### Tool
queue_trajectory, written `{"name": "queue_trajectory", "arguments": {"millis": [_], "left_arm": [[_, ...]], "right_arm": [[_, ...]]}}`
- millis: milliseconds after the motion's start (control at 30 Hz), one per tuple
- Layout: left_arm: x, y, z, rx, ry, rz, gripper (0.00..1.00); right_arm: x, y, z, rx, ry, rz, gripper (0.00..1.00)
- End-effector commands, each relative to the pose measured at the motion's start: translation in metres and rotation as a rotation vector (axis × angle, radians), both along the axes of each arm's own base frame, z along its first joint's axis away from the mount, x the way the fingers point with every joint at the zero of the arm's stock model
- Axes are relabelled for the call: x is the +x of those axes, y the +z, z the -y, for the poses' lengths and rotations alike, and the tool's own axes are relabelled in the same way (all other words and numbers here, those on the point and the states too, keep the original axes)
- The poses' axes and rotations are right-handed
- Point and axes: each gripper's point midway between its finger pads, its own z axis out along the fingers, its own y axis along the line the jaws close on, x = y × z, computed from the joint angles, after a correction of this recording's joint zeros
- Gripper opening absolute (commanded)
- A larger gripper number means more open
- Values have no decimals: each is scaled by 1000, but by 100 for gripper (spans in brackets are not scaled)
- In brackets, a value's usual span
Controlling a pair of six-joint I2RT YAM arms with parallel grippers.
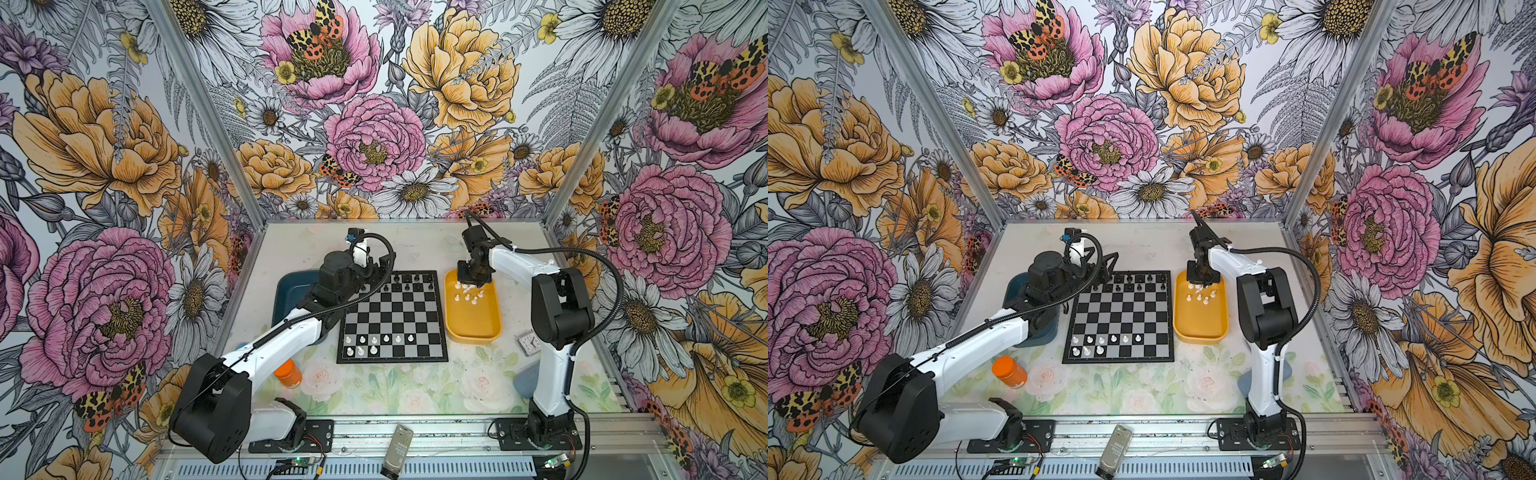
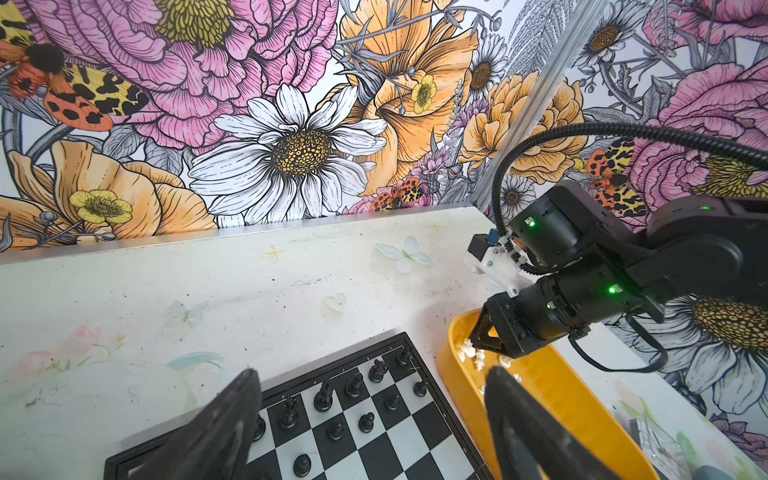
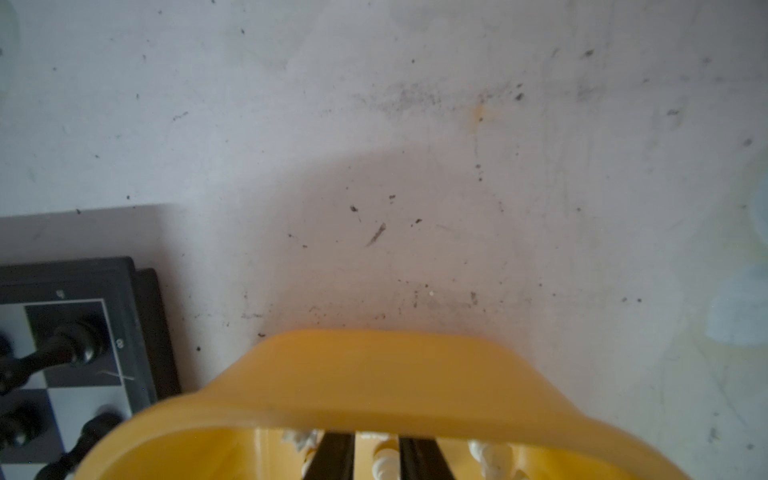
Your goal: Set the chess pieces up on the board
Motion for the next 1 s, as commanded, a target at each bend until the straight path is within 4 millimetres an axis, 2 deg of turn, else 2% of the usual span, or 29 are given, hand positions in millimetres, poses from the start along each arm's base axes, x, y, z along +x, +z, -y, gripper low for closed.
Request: {"name": "queue_trajectory", "arguments": {"millis": [0,600,967], "left_arm": [[0,7,-2,16,16,26,86],[2,5,-2,20,18,23,86],[1,6,-2,22,18,24,86]], "right_arm": [[12,3,1,3,-4,27,22],[11,-6,0,11,-6,4,20],[10,-8,0,13,-7,0,5]]}}
